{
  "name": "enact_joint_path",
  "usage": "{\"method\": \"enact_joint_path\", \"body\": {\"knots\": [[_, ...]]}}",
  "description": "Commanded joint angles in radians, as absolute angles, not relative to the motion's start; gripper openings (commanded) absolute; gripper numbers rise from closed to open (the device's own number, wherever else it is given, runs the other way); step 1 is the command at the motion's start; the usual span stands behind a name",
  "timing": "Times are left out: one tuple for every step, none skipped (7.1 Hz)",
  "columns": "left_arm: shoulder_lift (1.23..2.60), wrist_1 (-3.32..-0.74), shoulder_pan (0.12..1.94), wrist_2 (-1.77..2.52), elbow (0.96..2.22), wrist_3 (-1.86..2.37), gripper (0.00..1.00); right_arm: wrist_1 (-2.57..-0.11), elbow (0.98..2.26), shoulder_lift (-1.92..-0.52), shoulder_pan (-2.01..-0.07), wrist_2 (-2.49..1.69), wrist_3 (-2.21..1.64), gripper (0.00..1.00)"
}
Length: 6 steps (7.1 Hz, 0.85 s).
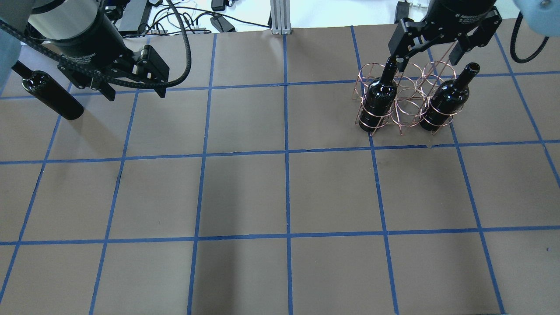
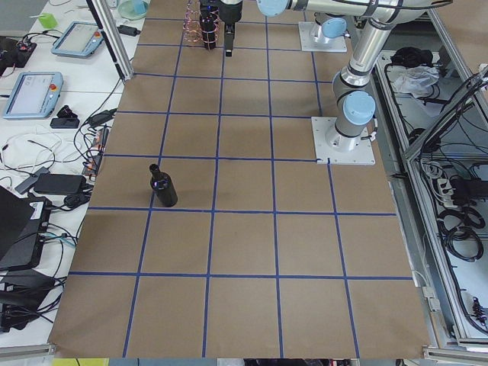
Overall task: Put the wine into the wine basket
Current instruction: 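Move the left gripper over the upright dark wine bottle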
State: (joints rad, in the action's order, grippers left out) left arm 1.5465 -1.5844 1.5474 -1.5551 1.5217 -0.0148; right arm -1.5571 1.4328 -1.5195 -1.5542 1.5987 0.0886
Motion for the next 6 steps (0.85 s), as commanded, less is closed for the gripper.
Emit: {"method": "enact_joint_path", "body": {"knots": [[1.549, -1.582, 1.546, -1.554, 1.522, -0.015, 1.00, -1.557, 1.433, -1.522, -1.559, 1.594, 0.083, 1.00], [1.549, -1.580, 1.533, -1.552, 1.517, -0.064, 1.00, -1.551, 1.433, -1.520, -1.557, 1.592, 0.083, 1.00], [1.555, -1.578, 1.457, -1.548, 1.514, -0.235, 1.00, -1.554, 1.433, -1.519, -1.557, 1.592, 0.083, 1.00], [1.557, -1.582, 1.342, -1.537, 1.505, -0.323, 1.00, -1.554, 1.433, -1.522, -1.557, 1.592, 0.083, 1.00], [1.574, -1.578, 1.234, -1.545, 1.496, -0.390, 1.00, -1.549, 1.433, -1.520, -1.557, 1.592, 0.083, 1.00], [1.601, -1.572, 1.138, -1.542, 1.474, -0.479, 1.00, -1.549, 1.433, -1.520, -1.554, 1.595, 0.083, 1.00]]}}
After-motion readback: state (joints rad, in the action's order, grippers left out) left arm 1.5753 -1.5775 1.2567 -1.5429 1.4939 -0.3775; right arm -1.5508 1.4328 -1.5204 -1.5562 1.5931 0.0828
